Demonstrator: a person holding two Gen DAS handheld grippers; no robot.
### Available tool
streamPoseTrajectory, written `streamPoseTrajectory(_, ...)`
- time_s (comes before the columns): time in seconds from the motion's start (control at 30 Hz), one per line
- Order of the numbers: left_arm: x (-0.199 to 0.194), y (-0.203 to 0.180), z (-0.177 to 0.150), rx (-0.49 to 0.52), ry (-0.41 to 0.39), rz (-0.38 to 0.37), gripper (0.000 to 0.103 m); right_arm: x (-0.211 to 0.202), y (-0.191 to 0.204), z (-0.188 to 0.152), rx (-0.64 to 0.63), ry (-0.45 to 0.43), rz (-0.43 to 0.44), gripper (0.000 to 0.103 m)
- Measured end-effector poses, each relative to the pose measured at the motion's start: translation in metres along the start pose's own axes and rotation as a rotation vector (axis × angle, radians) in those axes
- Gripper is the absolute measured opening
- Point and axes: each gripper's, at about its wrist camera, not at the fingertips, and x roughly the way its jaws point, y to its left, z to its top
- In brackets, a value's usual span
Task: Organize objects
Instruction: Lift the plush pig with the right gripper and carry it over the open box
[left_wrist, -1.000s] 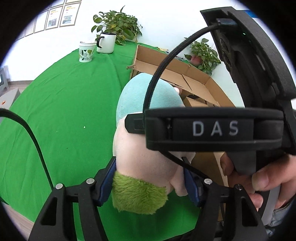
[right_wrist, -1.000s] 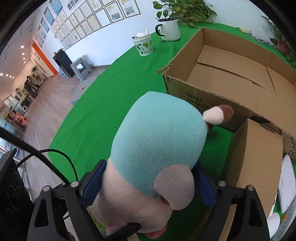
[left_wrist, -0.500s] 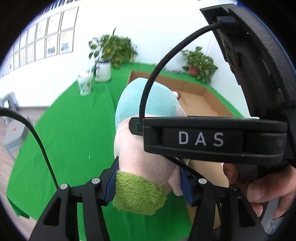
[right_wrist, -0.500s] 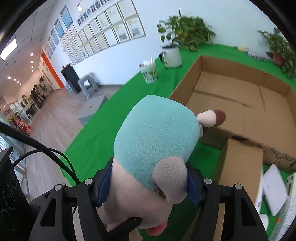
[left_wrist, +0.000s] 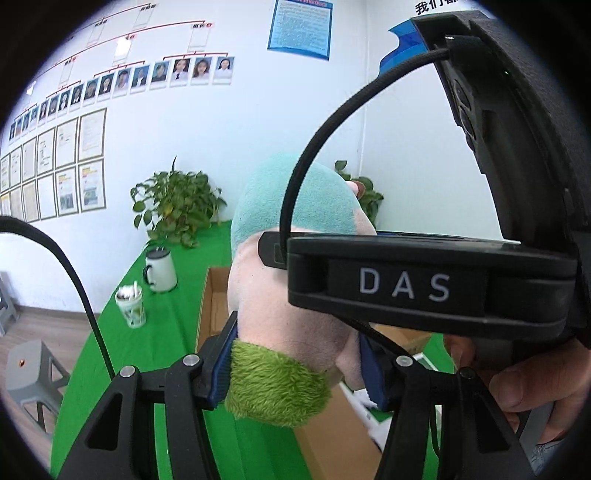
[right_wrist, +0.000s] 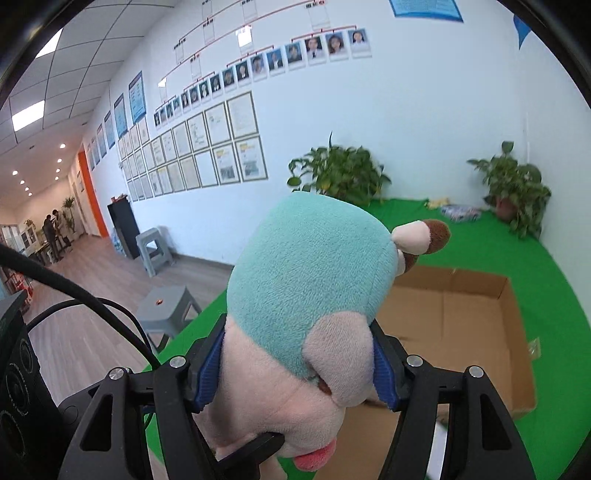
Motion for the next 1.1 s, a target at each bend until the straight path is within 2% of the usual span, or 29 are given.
streamPoseTrajectory(0.2,0.032,-0.002,0.041,0.009,-0.014,0.009,0.057,-0.01,-0.033,0.056,-0.003,-0.014,0.012,0.064)
streamPoseTrajectory(0.23,0.024,-0.01,0.045,0.008,-0.013,0.01,0.057,-0.008,-0.037,0.063,-0.008,-0.014,0.011,0.064)
streamPoseTrajectory(0.27,0.014,-0.018,0.049,0.002,-0.009,0.012,0.057,0.0,-0.043,0.075,-0.009,-0.011,0.014,0.064)
streamPoseTrajectory(0.37,0.028,-0.012,0.061,-0.008,0.012,0.023,0.057,0.032,-0.056,0.11,-0.007,0.012,0.028,0.064)
streamPoseTrajectory(0.53,0.049,0.002,0.068,-0.032,0.064,0.005,0.057,0.091,-0.076,0.138,0.007,0.062,0.041,0.064)
streamPoseTrajectory(0.8,0.077,0.03,0.058,-0.074,0.123,0.01,0.057,0.168,-0.068,0.13,0.007,0.123,0.065,0.064)
streamPoseTrajectory(1.1,0.114,0.05,0.029,-0.126,0.21,0.022,0.057,0.247,-0.075,0.09,0.021,0.218,0.1,0.064)
